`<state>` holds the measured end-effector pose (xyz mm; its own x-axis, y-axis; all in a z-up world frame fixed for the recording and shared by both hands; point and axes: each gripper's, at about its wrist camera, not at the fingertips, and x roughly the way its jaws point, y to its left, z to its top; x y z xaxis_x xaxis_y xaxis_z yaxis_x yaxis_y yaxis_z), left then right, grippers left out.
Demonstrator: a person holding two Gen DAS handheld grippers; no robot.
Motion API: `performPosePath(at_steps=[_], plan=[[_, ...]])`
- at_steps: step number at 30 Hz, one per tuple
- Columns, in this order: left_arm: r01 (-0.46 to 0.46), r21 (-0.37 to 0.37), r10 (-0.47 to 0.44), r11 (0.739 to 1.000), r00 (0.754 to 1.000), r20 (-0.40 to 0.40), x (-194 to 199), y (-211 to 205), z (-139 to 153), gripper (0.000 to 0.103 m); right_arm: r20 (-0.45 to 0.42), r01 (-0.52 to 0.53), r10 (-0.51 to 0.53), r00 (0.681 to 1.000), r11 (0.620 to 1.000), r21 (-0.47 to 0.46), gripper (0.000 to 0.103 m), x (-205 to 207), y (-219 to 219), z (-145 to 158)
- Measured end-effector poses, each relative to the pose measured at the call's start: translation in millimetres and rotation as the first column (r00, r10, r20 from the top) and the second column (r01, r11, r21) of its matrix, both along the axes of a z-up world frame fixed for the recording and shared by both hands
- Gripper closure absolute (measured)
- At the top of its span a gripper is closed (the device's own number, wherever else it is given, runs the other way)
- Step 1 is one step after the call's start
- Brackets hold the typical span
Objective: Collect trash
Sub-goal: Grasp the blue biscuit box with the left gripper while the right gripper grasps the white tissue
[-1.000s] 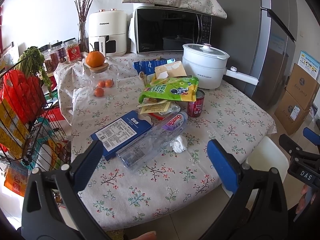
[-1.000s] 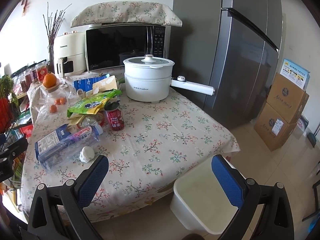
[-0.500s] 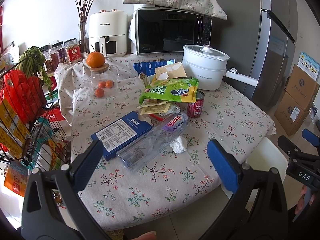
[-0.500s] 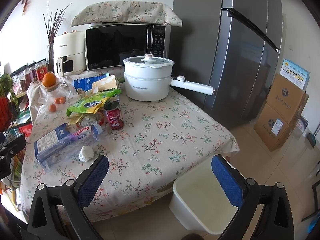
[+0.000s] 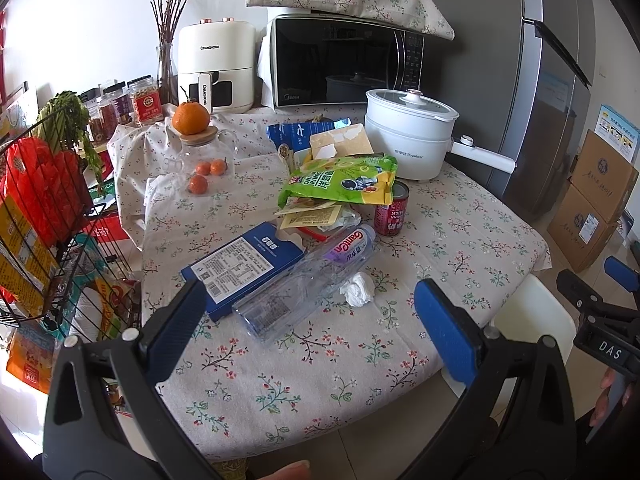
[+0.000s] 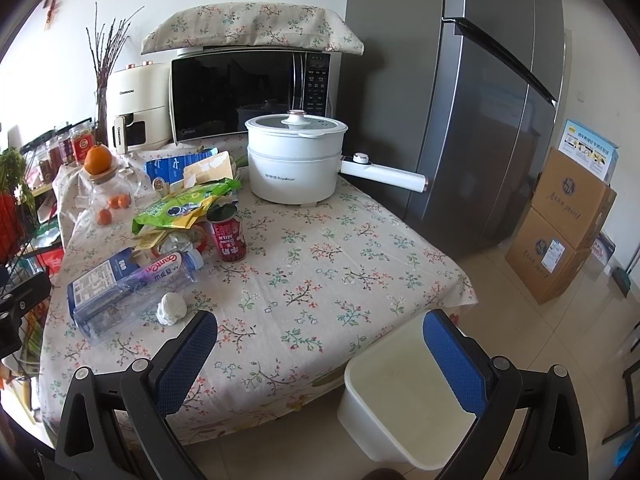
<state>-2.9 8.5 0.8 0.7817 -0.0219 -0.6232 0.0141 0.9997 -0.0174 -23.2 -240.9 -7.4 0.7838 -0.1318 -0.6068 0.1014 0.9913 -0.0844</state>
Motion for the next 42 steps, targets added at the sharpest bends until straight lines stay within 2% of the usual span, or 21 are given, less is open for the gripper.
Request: performPosePath(at_steps=[5,9,12,14,16,19,22,25,27,28,31,33,37,39,42], plan=[[0.027,-0.019,-0.026,0.999,1.000,0.014,2.5,2.2,1.2,0.000,-0.014,-0.013,0.013,1.000,1.000,-0.018,0.000,3.0,2.3,3.2],[0.090,-0.016,-0.089,0.996,0.996,0.009,13.7,6.4,5.5,0.000,-0.079,-0.044,0.043,0.996,0.999,-0.017,0.000,13.8,6.6,6.0],[0.146,-0.038,-0.148,0.989,0.987,-0.056,34.2,14.5,6.5,0.000,-0.151,-0.067,0.065,0.986,0.998,-0.009,0.000,29.2,11.0,7.1],[0.163,-0.022,-0.164,0.986,0.980,-0.113,52.3,21.0,4.5,0.000,-0.192,-0.084,0.084,0.978,0.996,0.006,0.000,42.9,12.2,8.1],[0.208,-0.002,-0.204,0.978,0.961,-0.188,73.5,24.7,-1.6,0.000,-0.233,-0.113,0.119,0.965,0.993,0.039,0.000,59.5,13.6,8.3],[0.232,-0.013,-0.227,0.973,0.933,-0.278,102.0,35.7,-15.9,0.000,-0.294,-0.165,0.203,0.934,0.975,0.150,0.000,84.8,17.9,1.8],[0.210,-0.023,-0.206,0.977,0.921,-0.330,125.0,52.9,-35.3,0.003,-0.349,-0.183,0.256,0.901,0.956,0.228,0.001,107.4,24.5,-16.5],[0.164,-0.044,-0.168,0.986,0.902,-0.397,145.4,73.8,-56.4,0.005,-0.383,-0.165,0.266,0.885,0.947,0.275,0.004,119.8,26.4,-43.2],[0.147,-0.050,-0.154,0.988,0.890,-0.430,161.6,86.8,-69.7,0.006,-0.458,-0.142,0.268,0.847,0.946,0.291,0.012,127.1,26.0,-60.5],[0.136,-0.047,-0.143,0.990,0.883,-0.448,167.8,91.9,-77.3,0.007,-0.469,-0.143,0.275,0.839,0.944,0.298,0.012,129.4,26.2,-64.5],[0.094,-0.027,-0.094,0.995,0.852,-0.515,180.8,106.8,-101.9,0.010,-0.467,-0.132,0.275,0.841,0.940,0.315,0.012,135.5,26.9,-66.2],[0.096,-0.012,-0.087,0.995,0.841,-0.534,185.4,111.5,-113.4,0.010,-0.465,-0.123,0.292,0.836,0.925,0.358,0.012,140.1,29.2,-67.1],[0.196,0.037,-0.143,0.980,0.821,-0.553,188.7,107.4,-128.6,0.010,-0.477,-0.122,0.299,0.826,0.922,0.367,0.012,147.0,39.8,-72.4],[0.264,0.073,-0.179,0.962,0.807,-0.563,182.9,99.4,-132.6,0.009,-0.481,-0.131,0.303,0.823,0.925,0.358,0.012,149.2,45.7,-74.7],[0.329,0.130,-0.206,0.935,0.805,-0.557,173.5,89.5,-130.3,0.003,-0.481,-0.143,0.317,0.817,0.920,0.364,0.012,149.4,51.1,-75.2]])
